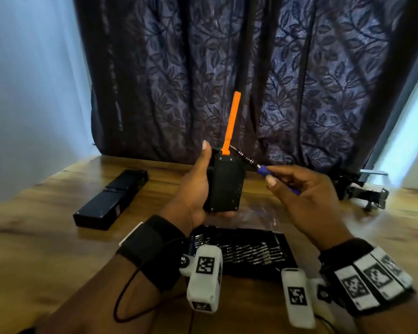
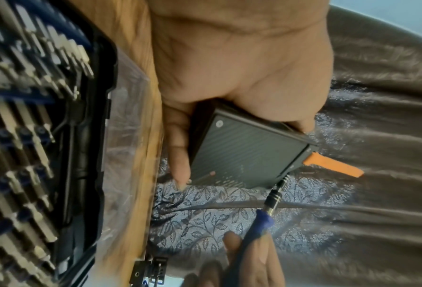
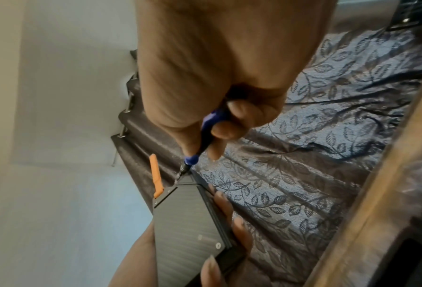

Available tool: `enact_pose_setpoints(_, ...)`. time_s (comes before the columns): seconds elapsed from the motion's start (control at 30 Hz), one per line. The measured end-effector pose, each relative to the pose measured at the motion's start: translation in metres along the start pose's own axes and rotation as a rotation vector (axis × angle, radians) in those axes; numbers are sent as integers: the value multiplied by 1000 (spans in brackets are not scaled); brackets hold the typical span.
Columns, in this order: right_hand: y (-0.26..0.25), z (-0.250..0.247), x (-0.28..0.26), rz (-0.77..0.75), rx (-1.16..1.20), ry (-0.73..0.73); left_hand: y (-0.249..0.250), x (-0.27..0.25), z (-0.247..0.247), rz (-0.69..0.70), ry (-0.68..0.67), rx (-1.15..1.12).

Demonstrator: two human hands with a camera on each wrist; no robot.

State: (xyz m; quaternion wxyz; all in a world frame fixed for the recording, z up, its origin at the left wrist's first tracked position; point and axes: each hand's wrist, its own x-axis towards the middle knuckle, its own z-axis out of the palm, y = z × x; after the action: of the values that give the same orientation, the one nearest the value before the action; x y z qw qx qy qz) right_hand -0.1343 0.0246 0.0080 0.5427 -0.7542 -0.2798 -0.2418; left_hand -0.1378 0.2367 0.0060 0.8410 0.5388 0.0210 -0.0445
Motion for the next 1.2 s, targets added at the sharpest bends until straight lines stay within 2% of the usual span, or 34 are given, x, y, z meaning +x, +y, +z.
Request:
enact_pose_setpoints(0.1, -5, -3, -3, -85, -59, 35, 0, 0, -3, 17, 56, -16)
enact_pose_setpoints(0.3, -7, -4, -5, -134, -103, -11, -3, 0, -5, 17, 196, 16)
enact_pose_setpoints(0.7, -6, -1, -4, -143, -167, -57, 2, -8, 2, 31, 266, 116)
enact_pose_setpoints(0.9, -6, -2, 7, -146, -184, -76, 3, -12, 2, 52, 257, 175)
enact_pose_setpoints(1.1, 6, -7, 20, -237, -189, 60, 1, -7, -6, 63, 211, 64)
enact_pose_setpoints(1.2, 8, -8, 19, -265, -209, 45, 0, -6, -4, 71, 236, 92)
